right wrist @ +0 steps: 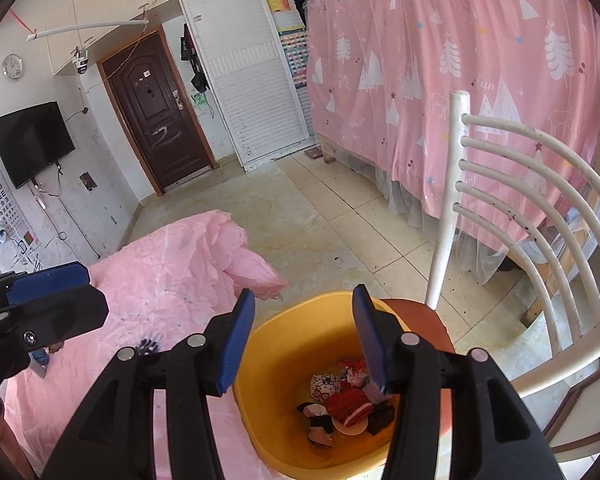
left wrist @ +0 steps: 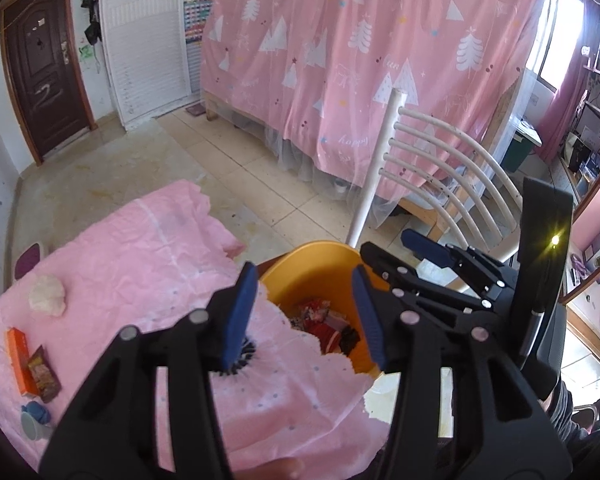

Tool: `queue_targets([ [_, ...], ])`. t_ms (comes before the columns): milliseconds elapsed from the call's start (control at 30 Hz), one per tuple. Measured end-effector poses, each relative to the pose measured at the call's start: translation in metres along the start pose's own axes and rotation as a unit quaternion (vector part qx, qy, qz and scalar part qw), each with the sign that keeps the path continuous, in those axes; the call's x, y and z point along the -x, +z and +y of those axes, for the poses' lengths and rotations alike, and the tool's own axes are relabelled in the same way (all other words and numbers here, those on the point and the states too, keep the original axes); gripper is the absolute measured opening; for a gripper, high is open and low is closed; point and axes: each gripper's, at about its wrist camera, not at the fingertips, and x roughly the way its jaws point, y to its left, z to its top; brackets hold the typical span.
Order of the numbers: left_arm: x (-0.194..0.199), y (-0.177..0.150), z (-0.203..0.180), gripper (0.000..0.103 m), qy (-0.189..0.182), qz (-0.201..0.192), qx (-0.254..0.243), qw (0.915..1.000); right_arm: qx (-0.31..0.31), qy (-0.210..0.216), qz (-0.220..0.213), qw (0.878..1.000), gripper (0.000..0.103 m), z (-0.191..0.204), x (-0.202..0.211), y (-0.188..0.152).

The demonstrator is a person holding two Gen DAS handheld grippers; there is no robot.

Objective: Collect trash
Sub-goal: 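Carry the red bag and red cloth over the orange bin and open both grippers, then grasp the light blue paper cup with the left gripper while the right gripper grasps the brown snack packet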

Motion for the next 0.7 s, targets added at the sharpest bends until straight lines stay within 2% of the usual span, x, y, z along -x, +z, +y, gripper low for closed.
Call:
queue_targets([
  [533, 0.068, -0.029, 0.079, 0.048, 0.028, -0.043, 0.065, 0.9966, 0.068, 0.029, 0.006, 0.997, 0.042, 0.095, -0.003, 0.006],
  [700, 0.091, -0.041, 0.107, 0.048, 0.054, -0.06, 0.088, 0.9928, 0.089, 0.04, 0.011, 0.995, 0.042, 0.127, -0.006, 0.004],
])
